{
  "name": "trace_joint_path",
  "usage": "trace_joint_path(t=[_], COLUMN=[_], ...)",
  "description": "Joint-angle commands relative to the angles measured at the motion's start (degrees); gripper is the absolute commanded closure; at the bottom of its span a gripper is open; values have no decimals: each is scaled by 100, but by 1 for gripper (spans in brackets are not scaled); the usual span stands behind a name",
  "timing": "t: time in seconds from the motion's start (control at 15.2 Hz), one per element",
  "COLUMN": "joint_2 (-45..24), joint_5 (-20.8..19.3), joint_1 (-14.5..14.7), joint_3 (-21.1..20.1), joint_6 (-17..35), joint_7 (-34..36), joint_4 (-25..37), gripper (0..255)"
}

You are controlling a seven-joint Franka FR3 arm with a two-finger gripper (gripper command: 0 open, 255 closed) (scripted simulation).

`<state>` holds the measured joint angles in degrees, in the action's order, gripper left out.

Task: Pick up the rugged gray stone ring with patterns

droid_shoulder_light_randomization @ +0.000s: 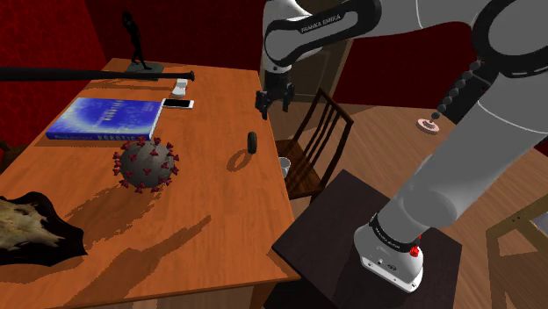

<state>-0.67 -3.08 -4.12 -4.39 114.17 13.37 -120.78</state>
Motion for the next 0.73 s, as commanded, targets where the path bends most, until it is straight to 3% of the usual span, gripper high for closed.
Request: trace_joint_path(t=[0.0, 0.66], joint_2=[-488, -2913], joint_5=[-52, -199], joint_1=[-8, 4], joint_3=[10, 174], joint_6=[62, -31], joint_7=[121, 554], joint_4=[320, 2324], gripper=[0, 0])
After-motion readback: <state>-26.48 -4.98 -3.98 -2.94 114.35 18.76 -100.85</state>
